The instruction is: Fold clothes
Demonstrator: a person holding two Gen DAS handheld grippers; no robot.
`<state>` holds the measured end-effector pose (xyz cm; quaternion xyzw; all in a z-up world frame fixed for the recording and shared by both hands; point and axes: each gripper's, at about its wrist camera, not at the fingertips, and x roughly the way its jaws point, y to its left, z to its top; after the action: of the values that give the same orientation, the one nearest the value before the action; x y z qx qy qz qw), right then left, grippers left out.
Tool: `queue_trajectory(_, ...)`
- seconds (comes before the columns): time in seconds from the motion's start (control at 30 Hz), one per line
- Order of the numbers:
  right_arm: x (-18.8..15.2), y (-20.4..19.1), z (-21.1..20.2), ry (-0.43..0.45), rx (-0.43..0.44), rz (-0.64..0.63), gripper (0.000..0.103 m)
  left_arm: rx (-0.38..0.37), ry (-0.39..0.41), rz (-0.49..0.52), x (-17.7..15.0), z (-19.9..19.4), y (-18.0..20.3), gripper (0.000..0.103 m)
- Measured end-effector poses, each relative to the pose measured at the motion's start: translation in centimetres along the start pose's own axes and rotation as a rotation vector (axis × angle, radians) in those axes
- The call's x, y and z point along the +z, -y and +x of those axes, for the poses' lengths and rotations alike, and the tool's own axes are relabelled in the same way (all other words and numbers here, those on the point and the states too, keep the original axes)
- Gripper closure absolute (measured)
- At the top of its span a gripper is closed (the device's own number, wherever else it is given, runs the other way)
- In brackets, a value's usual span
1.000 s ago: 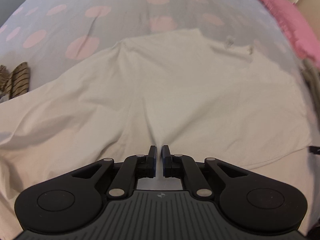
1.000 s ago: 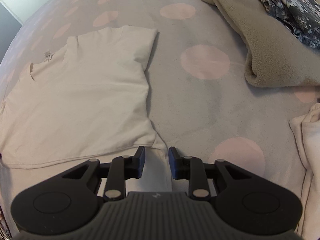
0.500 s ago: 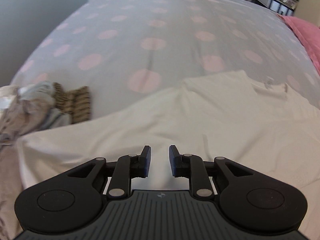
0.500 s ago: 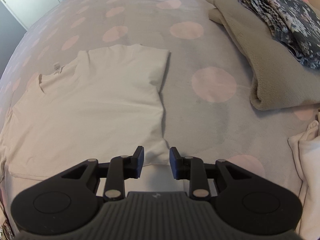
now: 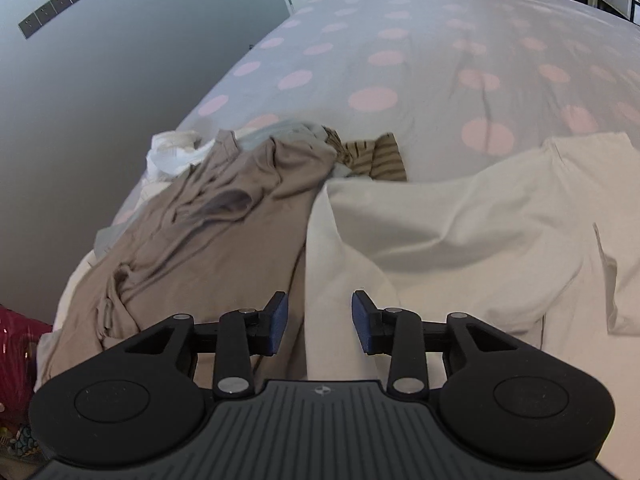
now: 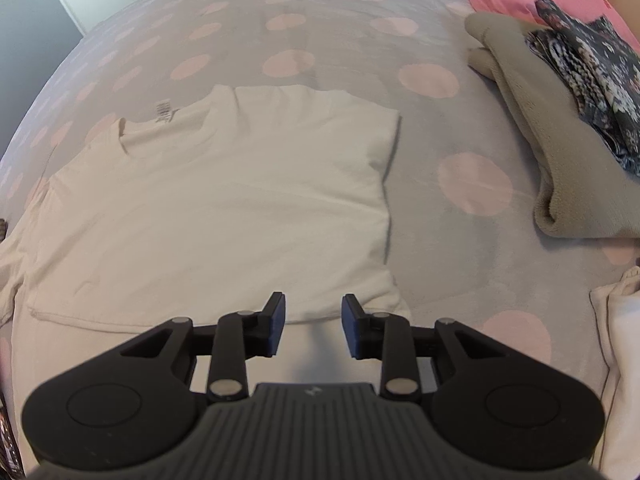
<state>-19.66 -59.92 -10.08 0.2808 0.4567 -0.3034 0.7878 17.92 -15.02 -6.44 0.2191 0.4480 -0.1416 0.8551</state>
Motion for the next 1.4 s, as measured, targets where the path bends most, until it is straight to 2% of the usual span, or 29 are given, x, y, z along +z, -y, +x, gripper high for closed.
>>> queue_trajectory(0.03, -0.1, -0.5, -0.2, 0.005, -0.001, -0.013, 0.069, 0.0, -0.001, 0.01, -0.3, -0.1, 0.0, 0.082)
queue_trajectory(0.07, -0.3, -1.0, -0.5, 0.009, -0.003, -0.026, 0.069, -0.007, 0.001, 0.022, -0.4, -0.2, 0.2, 0.098)
queue_trajectory(0.13, -0.7, -1.8, -1.2, 0.031, -0.006, -0.04, 0.068, -0.021, 0.006, 0.046, -0.8, -0.6, 0.5, 0.101)
queue_trajectory(0.27, -1.4, -2.8, -2.1, 0.042, 0.005, -0.037, 0.068, -0.096, 0.033, 0.044, -0.8, -2.4, 0.6, 0.102)
queue_trajectory(0.4, -2.3, -4.2, -2.1, 0.024, 0.003, -0.059, 0.068, -0.248, 0.045, 0.03, -0.6, -5.0, 1.0, 0.102)
queue_trajectory(0.57, -2.7, -6.5, -2.1, 0.011, 0.02, -0.112, 0.068, -0.447, 0.072, 0.047, -0.1, -8.4, 3.3, 0.102)
queue_trajectory(0.77, -2.9, -10.0, -2.6, 0.021, 0.083, -0.19, 0.066, -0.639, 0.102, 0.04, 1.4, -10.6, 5.7, 0.102)
queue_trajectory(0.87, -3.2, -11.7, -2.6, 0.017, 0.103, -0.233, 0.065, -0.707, 0.093, 0.046, 1.8, -10.6, 6.9, 0.102)
queue_trajectory(1.1, -3.4, -14.4, -1.8, -0.008, 0.124, -0.283, 0.065, -0.686, 0.027, 0.129, 1.1, -8.8, 9.9, 0.102)
queue_trajectory(1.4, -4.3, -18.1, 0.5, -0.08, 0.189, -0.319, 0.065, -0.53, -0.015, 0.219, -0.7, -5.6, 11.5, 0.102)
